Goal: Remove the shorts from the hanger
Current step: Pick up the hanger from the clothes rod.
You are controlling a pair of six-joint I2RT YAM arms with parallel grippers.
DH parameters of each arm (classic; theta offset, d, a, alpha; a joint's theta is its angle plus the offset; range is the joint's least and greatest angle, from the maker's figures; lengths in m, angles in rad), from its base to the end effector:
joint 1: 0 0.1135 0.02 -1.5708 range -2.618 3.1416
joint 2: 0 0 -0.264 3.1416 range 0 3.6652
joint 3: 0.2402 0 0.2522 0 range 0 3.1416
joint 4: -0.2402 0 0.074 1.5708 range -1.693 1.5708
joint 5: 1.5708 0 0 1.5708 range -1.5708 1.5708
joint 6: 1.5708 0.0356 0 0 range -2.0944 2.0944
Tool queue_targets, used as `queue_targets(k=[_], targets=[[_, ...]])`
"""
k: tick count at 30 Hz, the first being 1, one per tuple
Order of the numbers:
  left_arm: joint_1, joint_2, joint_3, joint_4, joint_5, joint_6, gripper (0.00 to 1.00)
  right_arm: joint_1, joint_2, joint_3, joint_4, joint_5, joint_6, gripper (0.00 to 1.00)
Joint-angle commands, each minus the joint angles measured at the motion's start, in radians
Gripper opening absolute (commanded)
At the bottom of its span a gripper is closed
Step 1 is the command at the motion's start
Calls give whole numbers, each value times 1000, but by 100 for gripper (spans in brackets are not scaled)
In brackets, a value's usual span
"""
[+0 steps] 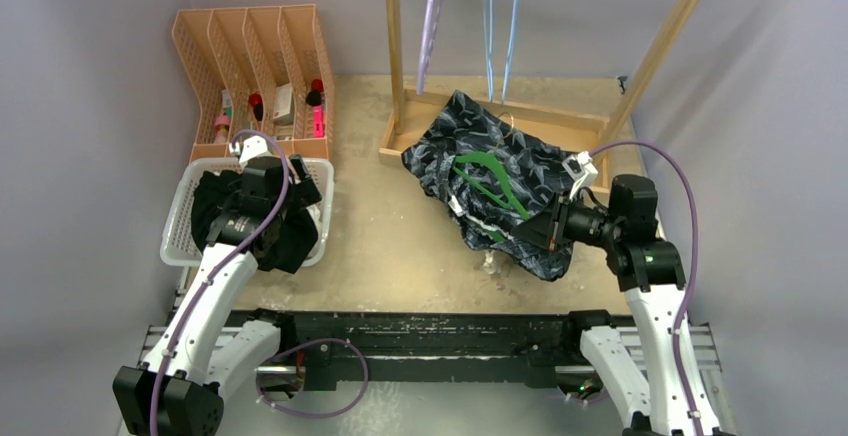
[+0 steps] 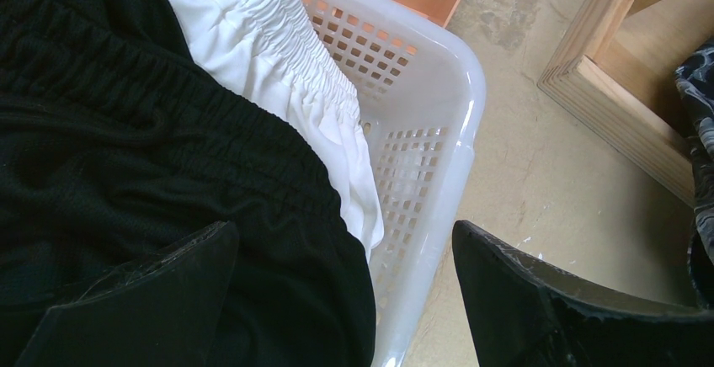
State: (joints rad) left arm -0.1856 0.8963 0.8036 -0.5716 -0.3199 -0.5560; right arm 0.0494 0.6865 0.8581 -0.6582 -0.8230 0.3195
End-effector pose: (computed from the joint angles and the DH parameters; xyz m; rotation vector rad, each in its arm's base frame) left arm 0.1883 -0.0240 0.2903 -0.5723 2.1207 -0.0572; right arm 0.1323 0.0327 0.3359 -0.2496 2.0365 1.0705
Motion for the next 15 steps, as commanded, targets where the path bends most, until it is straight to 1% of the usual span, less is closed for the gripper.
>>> queue_targets(k=[1,9,15], targets=[[0,-15,12,14,-7,2,97,1,-21,25,15,-101,-45,0],[0,-17,11,14,-5,3,97,3,-7,-29,-1,-87,-63,0],[0,-15,10,15,-7,2,97,27,14,-26,-15,-60,-74,0]])
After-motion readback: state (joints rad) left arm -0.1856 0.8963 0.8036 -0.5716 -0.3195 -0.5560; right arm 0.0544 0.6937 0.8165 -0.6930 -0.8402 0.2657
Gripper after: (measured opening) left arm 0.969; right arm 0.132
